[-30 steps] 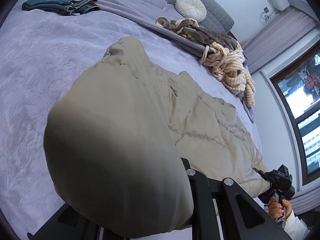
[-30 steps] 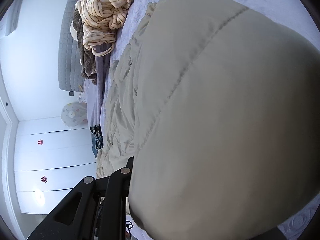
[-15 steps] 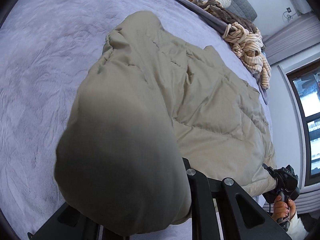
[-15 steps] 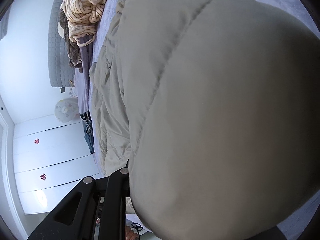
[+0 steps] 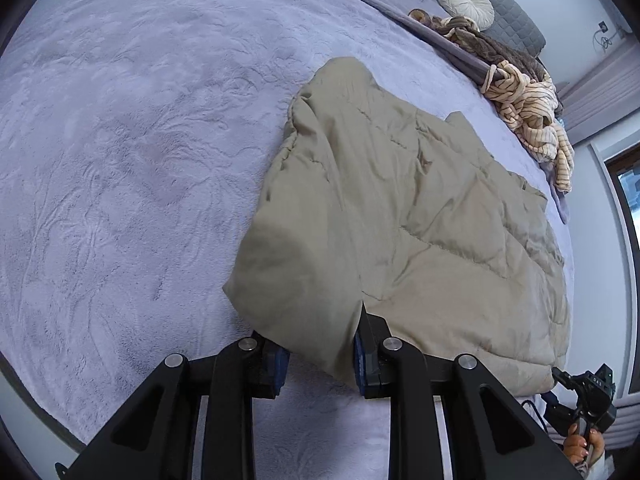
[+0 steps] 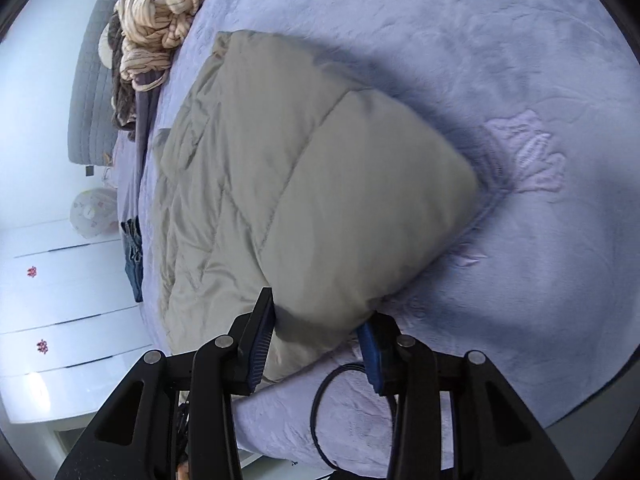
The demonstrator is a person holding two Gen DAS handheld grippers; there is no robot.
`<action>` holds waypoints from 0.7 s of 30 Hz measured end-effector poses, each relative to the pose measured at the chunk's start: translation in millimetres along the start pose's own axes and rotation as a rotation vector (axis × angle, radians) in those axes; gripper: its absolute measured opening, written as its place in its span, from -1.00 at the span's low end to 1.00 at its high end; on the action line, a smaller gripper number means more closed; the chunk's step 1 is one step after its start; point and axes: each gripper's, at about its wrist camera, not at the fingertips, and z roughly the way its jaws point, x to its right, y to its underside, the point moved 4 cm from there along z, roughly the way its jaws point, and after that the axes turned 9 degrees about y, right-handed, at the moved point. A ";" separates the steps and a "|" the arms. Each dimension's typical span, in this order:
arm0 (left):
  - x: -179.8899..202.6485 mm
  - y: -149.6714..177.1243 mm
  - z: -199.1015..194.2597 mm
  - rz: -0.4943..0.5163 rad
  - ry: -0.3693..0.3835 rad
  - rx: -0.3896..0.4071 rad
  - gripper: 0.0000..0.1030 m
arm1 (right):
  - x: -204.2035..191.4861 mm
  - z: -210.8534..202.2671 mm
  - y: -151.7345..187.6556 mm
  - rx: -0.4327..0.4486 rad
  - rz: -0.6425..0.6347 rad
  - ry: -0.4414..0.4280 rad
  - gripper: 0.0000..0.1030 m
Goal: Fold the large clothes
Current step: 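Open both tools and pull them back from the folded jacket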
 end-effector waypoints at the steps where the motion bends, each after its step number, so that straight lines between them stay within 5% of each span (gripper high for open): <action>1: -5.0 2.0 5.4 0.004 -0.035 -0.011 -0.11 | 7.3 -0.4 -0.8 -0.004 0.014 0.009 -0.22; 3: -21.0 6.9 11.5 -0.021 -0.112 -0.029 0.21 | 19.6 0.4 4.7 -0.013 0.008 0.027 -0.22; 13: -68.2 2.1 -25.9 -0.133 -0.177 0.017 0.22 | 23.5 -7.6 21.8 -0.047 0.000 0.089 -0.23; 19: -31.1 5.5 -36.2 -0.030 -0.229 -0.026 0.22 | 0.9 -32.9 41.0 -0.048 -0.162 0.165 -0.16; 21: -12.1 13.9 -39.6 0.027 -0.212 -0.057 0.22 | -9.3 -36.7 49.6 -0.049 -0.216 0.178 0.06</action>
